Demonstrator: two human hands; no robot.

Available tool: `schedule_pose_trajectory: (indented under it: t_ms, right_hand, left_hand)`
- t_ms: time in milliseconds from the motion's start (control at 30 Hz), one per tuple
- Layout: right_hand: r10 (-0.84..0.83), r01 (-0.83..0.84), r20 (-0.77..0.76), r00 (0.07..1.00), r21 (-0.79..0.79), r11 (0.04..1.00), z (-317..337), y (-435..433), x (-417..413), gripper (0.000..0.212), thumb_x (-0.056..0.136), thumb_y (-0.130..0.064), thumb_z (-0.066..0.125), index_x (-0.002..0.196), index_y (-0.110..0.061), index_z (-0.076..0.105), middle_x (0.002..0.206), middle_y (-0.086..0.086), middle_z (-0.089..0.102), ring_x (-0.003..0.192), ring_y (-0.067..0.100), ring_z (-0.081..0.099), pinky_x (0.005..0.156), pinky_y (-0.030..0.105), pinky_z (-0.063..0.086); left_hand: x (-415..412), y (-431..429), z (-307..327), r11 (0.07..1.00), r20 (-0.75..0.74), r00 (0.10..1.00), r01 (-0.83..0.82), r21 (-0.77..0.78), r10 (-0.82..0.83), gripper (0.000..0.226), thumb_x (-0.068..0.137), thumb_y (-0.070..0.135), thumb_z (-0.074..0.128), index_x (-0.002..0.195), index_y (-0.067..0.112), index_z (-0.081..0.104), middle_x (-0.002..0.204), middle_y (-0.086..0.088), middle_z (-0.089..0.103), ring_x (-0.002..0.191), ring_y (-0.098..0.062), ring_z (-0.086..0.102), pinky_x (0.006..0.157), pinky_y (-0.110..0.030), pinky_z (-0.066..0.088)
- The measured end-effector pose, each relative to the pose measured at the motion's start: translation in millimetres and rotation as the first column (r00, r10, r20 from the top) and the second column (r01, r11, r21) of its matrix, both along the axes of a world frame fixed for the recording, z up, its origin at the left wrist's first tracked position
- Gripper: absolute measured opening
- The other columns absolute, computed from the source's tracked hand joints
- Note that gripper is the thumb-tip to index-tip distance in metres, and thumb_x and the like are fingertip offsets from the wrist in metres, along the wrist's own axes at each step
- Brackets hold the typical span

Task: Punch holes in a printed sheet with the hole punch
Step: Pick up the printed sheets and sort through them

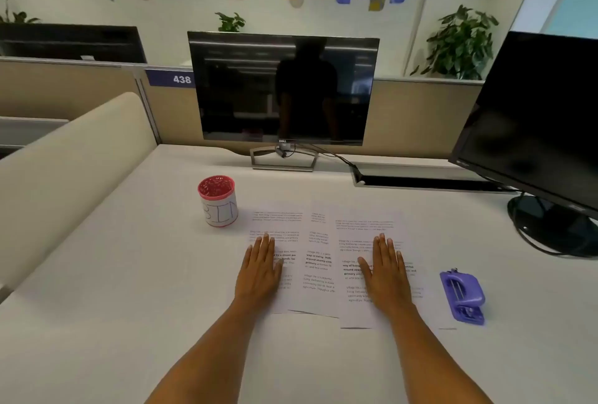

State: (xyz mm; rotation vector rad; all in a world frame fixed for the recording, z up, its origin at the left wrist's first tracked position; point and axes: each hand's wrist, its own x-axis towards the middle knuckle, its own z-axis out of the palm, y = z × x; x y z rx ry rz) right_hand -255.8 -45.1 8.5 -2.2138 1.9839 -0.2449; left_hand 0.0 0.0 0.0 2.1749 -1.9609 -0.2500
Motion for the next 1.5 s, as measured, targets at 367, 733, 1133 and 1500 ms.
schedule_pose_trajectory:
  t_ms: [367, 733, 1133, 1500]
  right_hand:
    - [0.003, -0.002, -0.008, 1.0, 0.093, 0.996, -16, 0, -4, 0.06, 0.1, -0.041, 0.014, 0.149, -0.014, -0.008, 0.16, 0.002, -0.007, 0.147, 0.016, -0.008, 0.121, 0.034, -0.005]
    - [-0.226, 0.248, 0.316, 0.922, -0.031, 0.968, 17, -13, -6, 0.056, 0.094, -0.028, 0.049, 0.143, -0.006, 0.032, 0.149, 0.013, 0.035, 0.137, 0.028, 0.033, 0.111, 0.04, 0.034]
    - [-0.421, 0.417, -0.066, 0.904, 0.348, 0.84, 49, -49, -49, 0.086, 0.072, -0.054, 0.071, 0.132, -0.002, 0.037, 0.136, 0.019, 0.039, 0.126, 0.032, 0.041, 0.102, 0.038, 0.04]
    - [-0.491, 0.405, 0.101, 0.865, 0.435, 0.804, 49, -55, -50, 0.09, 0.067, -0.041, 0.08, 0.132, -0.002, 0.031, 0.132, 0.021, 0.044, 0.123, 0.035, 0.045, 0.103, 0.042, 0.041]
  left_hand:
    - [-5, 0, -13, 0.999, -0.048, 0.998, -0.047, 0.016, 0.048, 0.054, 0.1, 0.035, 0.013, 0.148, 0.016, -0.003, 0.159, -0.001, -0.006, 0.146, -0.014, -0.006, 0.117, -0.027, -0.008]
    - [-12, -1, 8, 0.944, -0.263, 0.915, -0.327, -0.043, 0.305, 0.056, 0.096, 0.032, 0.037, 0.146, 0.011, 0.021, 0.156, -0.008, 0.018, 0.144, -0.023, 0.016, 0.12, -0.035, 0.011]
    - [-2, -24, 35, 0.76, -0.241, 0.72, -0.616, 0.207, 0.65, 0.092, 0.065, 0.049, 0.076, 0.131, 0.002, 0.033, 0.137, -0.017, 0.036, 0.129, -0.032, 0.035, 0.104, -0.041, 0.035]
    - [13, -37, 44, 0.683, -0.208, 0.665, -0.611, 0.4, 0.717, 0.095, 0.061, 0.048, 0.08, 0.13, 0.005, 0.032, 0.136, -0.016, 0.043, 0.128, -0.032, 0.04, 0.106, -0.04, 0.032]
